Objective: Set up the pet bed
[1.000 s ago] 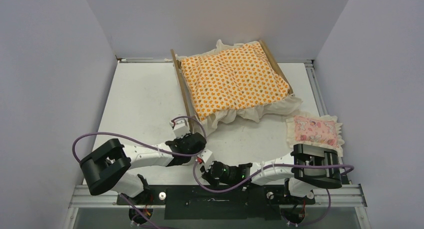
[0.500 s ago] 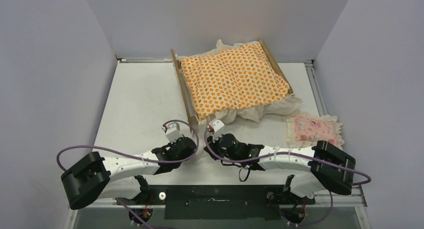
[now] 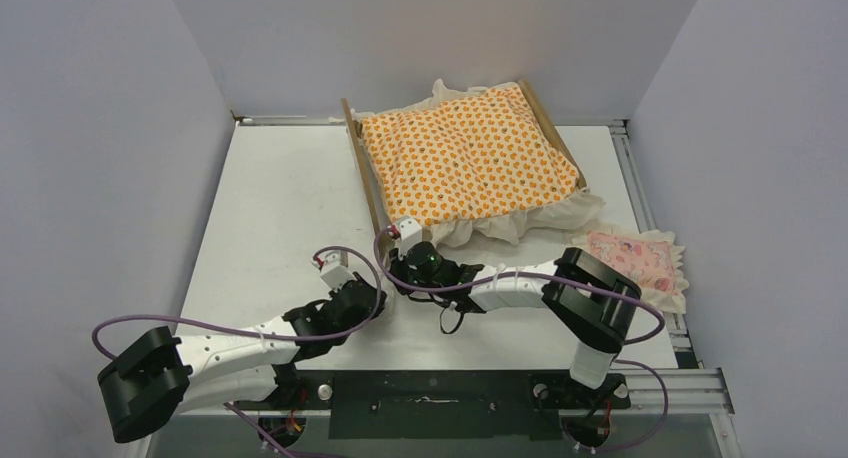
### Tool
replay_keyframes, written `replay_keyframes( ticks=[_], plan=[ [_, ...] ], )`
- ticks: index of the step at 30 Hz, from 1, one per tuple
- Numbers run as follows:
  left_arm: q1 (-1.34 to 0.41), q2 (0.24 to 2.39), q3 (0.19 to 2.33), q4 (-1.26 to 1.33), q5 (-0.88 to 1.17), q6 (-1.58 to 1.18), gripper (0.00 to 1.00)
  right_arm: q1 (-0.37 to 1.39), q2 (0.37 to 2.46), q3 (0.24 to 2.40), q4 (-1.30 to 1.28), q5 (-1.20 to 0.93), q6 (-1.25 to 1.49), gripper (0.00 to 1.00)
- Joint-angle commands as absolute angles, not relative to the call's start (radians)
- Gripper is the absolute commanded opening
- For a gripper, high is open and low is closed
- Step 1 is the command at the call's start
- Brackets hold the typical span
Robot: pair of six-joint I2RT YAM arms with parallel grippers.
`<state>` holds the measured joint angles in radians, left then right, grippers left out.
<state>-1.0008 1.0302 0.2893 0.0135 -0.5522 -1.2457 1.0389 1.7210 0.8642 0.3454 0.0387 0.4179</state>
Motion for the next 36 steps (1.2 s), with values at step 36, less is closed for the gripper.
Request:
replay_keyframes(
  ticks=[36],
  plan=[
    [-1.01, 1.032, 0.334, 0.047, -0.391, -1.027, 0.02, 0.989, 1.9, 0.691, 1.028, -0.318, 0.762, 0.06]
  ],
)
